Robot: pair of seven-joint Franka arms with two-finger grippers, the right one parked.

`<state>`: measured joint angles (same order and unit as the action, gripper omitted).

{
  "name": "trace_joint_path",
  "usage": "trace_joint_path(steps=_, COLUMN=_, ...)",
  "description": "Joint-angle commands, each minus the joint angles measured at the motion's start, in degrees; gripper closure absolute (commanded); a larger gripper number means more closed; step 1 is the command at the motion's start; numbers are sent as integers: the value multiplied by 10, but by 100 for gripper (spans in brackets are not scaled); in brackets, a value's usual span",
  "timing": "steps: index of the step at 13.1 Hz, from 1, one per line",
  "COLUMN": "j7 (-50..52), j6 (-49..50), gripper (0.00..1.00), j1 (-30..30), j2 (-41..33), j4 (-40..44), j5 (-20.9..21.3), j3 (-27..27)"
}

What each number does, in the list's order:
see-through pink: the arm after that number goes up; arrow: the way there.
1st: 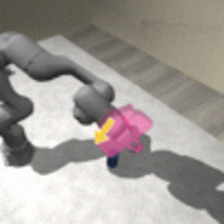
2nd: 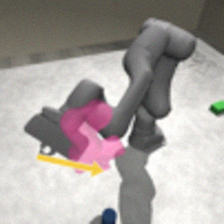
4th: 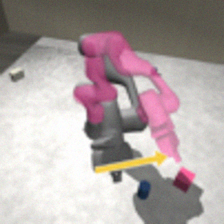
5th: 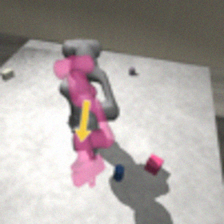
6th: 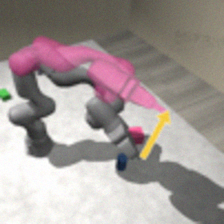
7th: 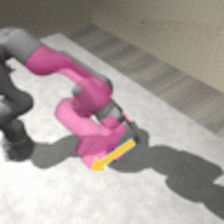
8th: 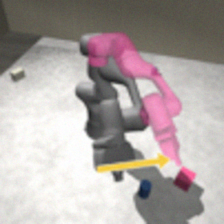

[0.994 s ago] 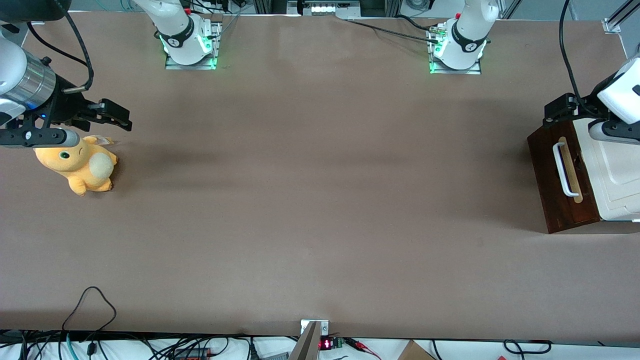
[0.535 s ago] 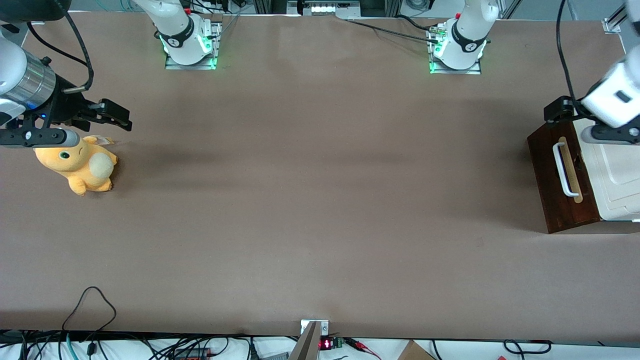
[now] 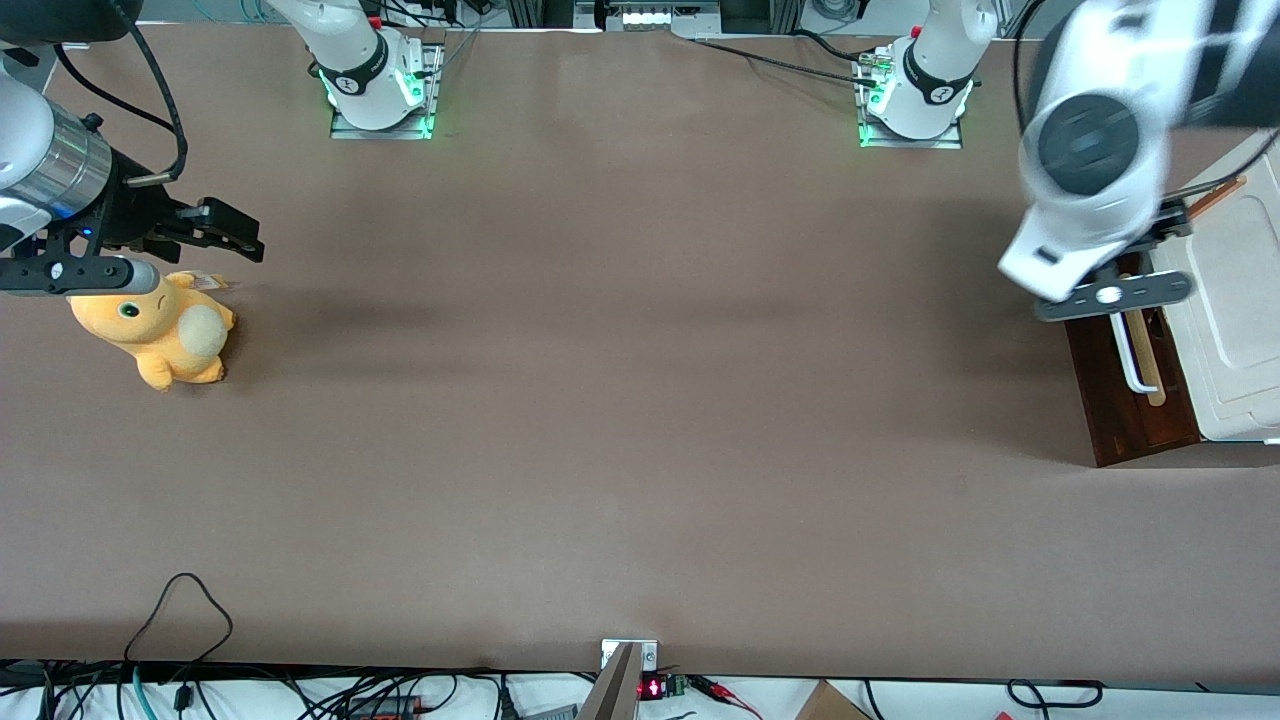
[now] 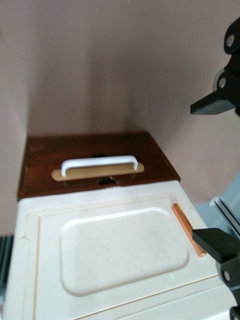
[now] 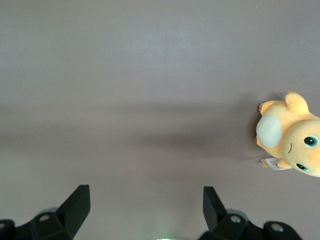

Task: Open lower drawer with left arm only
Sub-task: 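Move the open left gripper down toward the drawer's white handle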

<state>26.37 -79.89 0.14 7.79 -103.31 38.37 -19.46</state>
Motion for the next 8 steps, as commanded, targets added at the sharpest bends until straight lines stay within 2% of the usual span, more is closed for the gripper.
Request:
trace_joint_path(steps=1, j7=59, j6=2, gripper=0, j1=0, j2=23, j4=-62, j5=74, j3=-3)
trace_joint_path(steps=3, j7=75, j6=-23, gripper=0, j1=0, j2=37, j4=-117, j5=129, j3=-2)
trace_joint_path(steps=8, j7=215, j6=-27, gripper=0, j1=-13, j2=71, j4=-231, j5=264, j3=-8)
